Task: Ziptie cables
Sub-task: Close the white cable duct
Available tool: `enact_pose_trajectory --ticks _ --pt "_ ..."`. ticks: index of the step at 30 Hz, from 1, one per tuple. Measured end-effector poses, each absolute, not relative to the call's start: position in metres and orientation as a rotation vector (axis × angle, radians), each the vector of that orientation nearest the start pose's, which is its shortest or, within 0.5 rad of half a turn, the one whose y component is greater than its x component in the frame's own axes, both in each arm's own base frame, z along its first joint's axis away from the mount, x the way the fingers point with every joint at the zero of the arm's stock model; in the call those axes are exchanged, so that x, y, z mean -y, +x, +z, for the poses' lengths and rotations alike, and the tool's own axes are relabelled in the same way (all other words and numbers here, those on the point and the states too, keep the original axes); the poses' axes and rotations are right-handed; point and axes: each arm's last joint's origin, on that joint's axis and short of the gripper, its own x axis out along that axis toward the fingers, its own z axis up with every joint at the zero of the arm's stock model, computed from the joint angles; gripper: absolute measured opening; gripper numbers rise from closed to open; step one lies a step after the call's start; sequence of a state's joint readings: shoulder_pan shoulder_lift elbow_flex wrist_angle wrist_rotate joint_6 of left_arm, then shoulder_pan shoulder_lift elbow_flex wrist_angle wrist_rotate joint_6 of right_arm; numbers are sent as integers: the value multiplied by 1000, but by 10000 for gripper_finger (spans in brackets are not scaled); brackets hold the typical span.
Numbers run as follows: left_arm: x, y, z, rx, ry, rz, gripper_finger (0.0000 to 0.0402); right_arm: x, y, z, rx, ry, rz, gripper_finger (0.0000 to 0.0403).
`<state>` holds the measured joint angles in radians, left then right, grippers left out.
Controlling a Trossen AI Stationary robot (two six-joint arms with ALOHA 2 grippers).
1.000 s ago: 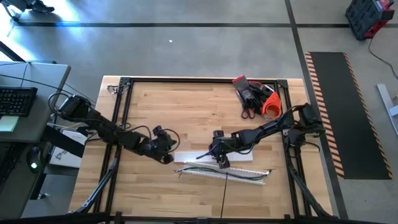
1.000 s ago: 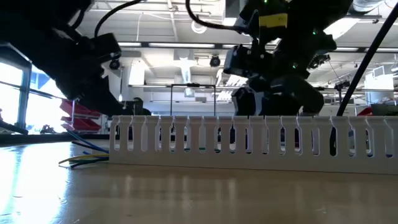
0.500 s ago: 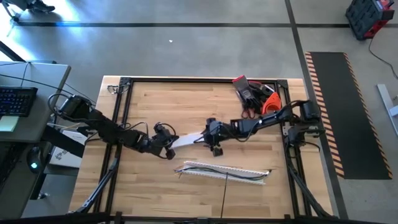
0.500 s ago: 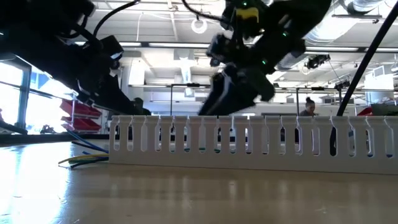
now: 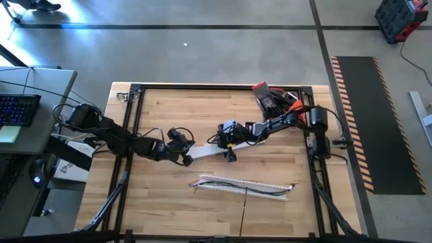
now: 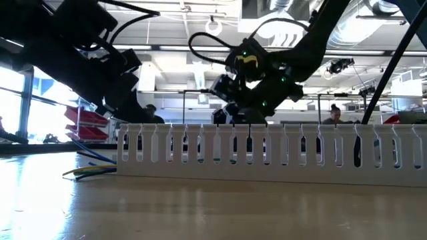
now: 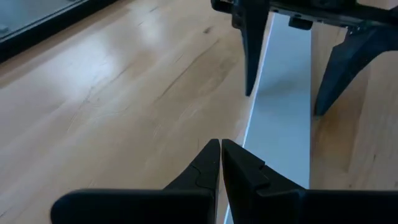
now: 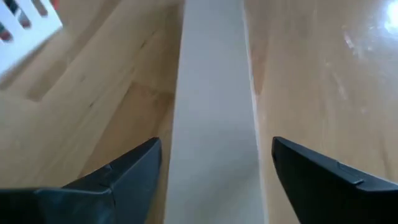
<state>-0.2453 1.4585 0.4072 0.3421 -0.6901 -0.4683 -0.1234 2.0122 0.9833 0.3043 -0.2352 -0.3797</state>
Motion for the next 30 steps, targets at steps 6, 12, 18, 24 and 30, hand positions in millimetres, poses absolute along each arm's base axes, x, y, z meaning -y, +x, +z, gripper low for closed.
enact_pose_trajectory --ticks 6,12,18,24,30 --pt "38 231 117 -540 -137 571 0 42 381 85 -728 -213 212 336" --pt "39 232 116 -531 -149 571 0 39 378 57 -779 -134 223 302" --pt "40 236 120 -485 -176 542 0 35 368 48 -702 -111 171 215" --pt "43 240 125 -458 -163 491 0 24 351 38 -555 -111 24 210" --pt "46 249 141 -420 -111 460 0 11 328 52 -650 -4 -60 210"
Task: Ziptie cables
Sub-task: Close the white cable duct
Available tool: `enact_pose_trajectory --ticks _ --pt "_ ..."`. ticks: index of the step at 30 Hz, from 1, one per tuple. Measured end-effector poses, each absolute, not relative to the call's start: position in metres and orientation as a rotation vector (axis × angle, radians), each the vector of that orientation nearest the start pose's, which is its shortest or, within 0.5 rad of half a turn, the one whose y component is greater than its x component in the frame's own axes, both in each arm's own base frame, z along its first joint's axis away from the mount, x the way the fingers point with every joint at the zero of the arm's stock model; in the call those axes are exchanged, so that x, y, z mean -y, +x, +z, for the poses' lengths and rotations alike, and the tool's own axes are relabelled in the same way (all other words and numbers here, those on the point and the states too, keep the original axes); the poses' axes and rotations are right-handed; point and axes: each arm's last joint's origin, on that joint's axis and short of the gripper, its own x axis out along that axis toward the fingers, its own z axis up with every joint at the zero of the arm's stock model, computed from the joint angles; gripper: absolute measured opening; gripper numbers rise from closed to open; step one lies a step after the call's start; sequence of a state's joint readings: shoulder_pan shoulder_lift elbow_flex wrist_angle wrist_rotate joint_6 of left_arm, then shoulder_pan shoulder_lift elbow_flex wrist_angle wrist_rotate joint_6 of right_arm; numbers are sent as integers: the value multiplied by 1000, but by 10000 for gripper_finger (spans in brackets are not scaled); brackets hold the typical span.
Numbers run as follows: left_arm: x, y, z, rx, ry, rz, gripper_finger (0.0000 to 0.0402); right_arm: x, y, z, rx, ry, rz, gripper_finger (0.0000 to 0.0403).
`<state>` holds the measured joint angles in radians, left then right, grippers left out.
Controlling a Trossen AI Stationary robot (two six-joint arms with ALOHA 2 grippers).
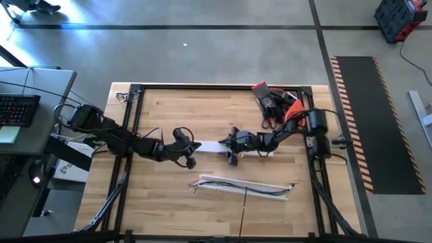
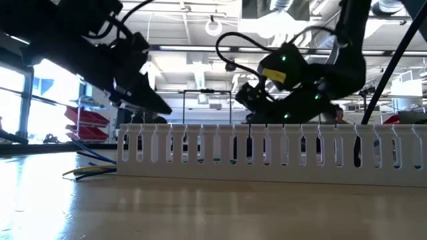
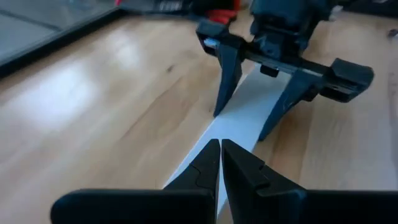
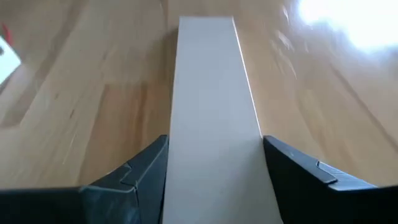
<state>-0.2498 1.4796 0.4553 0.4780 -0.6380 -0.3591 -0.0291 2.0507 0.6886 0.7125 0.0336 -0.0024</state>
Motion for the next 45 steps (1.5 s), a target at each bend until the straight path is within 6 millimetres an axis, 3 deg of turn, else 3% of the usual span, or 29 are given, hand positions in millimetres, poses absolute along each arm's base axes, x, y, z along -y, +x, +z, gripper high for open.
enact_pose_trajectory --ticks 6,16,23,30,35,42,45 --pt "47 253 163 -363 -48 433 0 -4 314 93 -691 6 -92 210" --pt "47 248 187 -282 -30 437 0 -23 297 166 -585 48 -156 209" --pt "50 239 215 -178 4 374 0 -71 311 193 -590 115 -76 209" --pt "63 235 216 -195 -1 211 0 -128 327 191 -698 141 -56 209" --pt "82 232 209 -227 7 126 0 -161 333 170 -785 100 -75 209" --pt "102 235 188 -277 -35 114 0 -175 335 164 -804 38 -110 209" --pt "107 237 179 -295 -52 130 0 -176 337 173 -791 28 -116 209"
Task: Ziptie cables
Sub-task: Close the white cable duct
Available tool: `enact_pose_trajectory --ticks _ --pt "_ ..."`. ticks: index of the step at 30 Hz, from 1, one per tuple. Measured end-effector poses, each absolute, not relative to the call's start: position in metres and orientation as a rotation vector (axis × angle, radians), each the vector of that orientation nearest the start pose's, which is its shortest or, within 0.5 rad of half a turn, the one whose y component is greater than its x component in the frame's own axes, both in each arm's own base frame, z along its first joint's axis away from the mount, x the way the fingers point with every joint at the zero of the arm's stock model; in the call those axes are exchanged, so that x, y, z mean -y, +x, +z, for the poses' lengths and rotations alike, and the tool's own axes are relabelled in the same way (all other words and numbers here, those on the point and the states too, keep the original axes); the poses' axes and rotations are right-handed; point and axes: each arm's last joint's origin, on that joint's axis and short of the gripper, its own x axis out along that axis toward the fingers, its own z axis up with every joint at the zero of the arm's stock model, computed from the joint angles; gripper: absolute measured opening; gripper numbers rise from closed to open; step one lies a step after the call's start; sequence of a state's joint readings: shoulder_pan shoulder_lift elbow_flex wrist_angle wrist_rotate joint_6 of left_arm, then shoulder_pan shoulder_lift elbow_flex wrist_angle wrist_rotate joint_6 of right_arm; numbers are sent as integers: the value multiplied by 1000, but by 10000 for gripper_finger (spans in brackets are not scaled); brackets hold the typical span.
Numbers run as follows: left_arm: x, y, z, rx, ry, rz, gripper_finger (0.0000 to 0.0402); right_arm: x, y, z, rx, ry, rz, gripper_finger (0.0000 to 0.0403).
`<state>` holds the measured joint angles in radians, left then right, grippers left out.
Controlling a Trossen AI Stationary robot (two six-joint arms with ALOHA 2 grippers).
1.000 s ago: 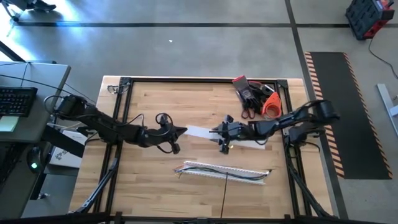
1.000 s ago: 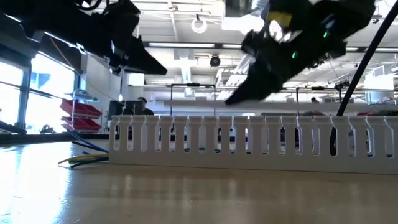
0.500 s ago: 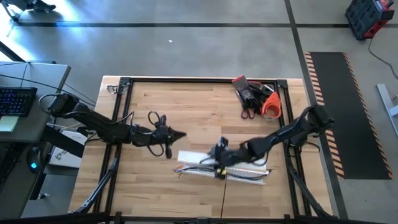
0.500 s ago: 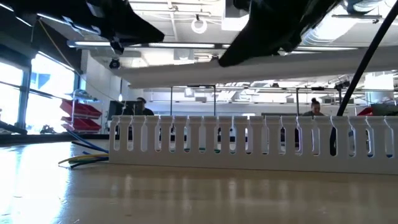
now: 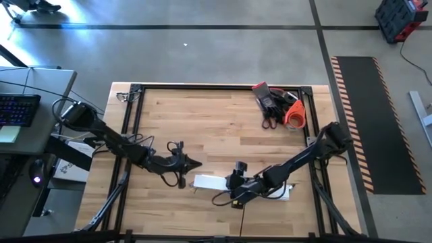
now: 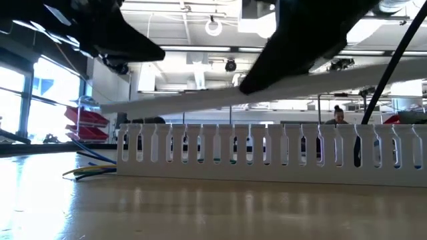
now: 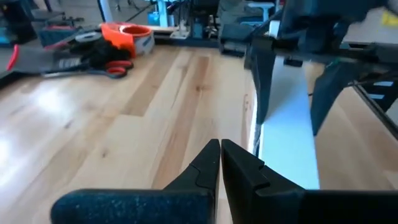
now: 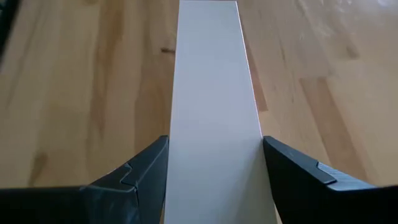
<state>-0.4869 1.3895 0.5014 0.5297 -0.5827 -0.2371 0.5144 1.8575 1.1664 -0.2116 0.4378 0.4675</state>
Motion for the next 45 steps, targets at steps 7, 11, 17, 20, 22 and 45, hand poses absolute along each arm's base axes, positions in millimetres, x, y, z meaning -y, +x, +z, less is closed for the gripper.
enact_pose_trajectory --ticks 7,11,17,20,22,45 --pt "110 244 162 -316 -82 149 0 -177 335 176 -837 30 -138 209" --pt "111 248 151 -345 -94 141 0 -176 333 173 -866 34 -151 209" --pt "114 251 143 -359 -130 92 0 -176 334 174 -865 40 -138 85" --pt "115 252 142 -365 -134 66 0 -177 333 174 -874 40 -132 53" --pt "115 252 142 -365 -135 64 0 -177 333 174 -869 25 -134 29" --pt "84 269 118 -423 -128 150 3 -28 327 125 -1114 -94 -100 143"
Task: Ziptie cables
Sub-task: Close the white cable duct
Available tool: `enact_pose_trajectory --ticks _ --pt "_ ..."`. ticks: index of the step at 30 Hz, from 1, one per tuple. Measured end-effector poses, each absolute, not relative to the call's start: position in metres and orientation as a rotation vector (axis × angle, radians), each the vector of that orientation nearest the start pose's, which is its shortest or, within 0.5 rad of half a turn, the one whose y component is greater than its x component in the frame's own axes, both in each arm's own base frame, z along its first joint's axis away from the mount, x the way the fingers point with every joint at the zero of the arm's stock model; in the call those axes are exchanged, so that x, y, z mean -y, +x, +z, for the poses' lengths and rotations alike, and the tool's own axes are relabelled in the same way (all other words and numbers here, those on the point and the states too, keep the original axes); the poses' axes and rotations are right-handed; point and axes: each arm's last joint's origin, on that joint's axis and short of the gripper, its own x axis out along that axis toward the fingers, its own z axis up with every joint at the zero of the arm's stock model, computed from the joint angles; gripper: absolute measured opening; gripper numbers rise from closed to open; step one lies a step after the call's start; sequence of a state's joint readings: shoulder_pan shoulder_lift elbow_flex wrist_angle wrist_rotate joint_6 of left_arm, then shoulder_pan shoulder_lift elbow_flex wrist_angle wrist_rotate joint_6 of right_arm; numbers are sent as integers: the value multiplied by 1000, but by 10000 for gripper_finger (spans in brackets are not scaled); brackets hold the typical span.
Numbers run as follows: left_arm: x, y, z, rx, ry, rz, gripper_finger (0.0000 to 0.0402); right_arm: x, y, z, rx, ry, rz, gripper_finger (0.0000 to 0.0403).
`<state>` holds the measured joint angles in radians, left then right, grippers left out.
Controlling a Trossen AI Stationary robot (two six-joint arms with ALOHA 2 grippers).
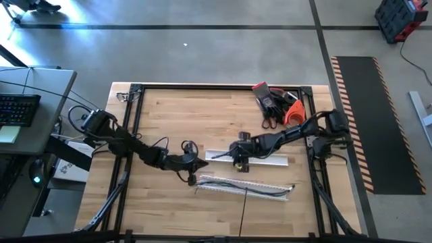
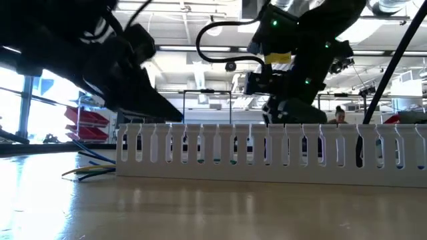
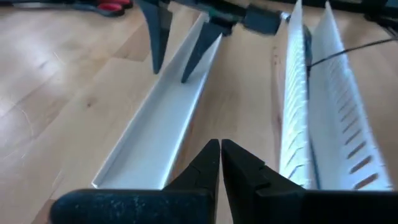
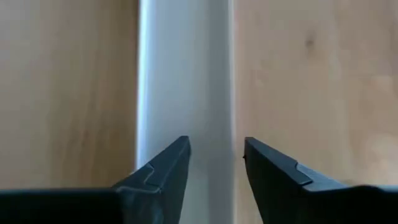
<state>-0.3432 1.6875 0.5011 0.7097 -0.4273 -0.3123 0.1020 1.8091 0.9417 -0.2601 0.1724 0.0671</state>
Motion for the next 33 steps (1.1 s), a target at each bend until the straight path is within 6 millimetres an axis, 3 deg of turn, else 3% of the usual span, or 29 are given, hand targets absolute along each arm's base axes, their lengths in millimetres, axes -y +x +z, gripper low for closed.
enact_pose_trajectory --ticks 3,10,16,22,33 --pt "74 275 112 -424 -147 151 12 -18 326 122 -1122 -33 -34 116" --pt "48 289 105 -433 -71 264 48 -7 323 118 -1122 -27 -37 9" --pt "19 296 101 -535 -123 207 104 -18 322 122 -1085 -200 -109 2" --pt "5 296 98 -576 -207 164 148 -38 322 127 -1029 -391 -182 1" --pt "2 294 94 -604 -232 235 156 -67 320 130 -973 -500 -179 1"
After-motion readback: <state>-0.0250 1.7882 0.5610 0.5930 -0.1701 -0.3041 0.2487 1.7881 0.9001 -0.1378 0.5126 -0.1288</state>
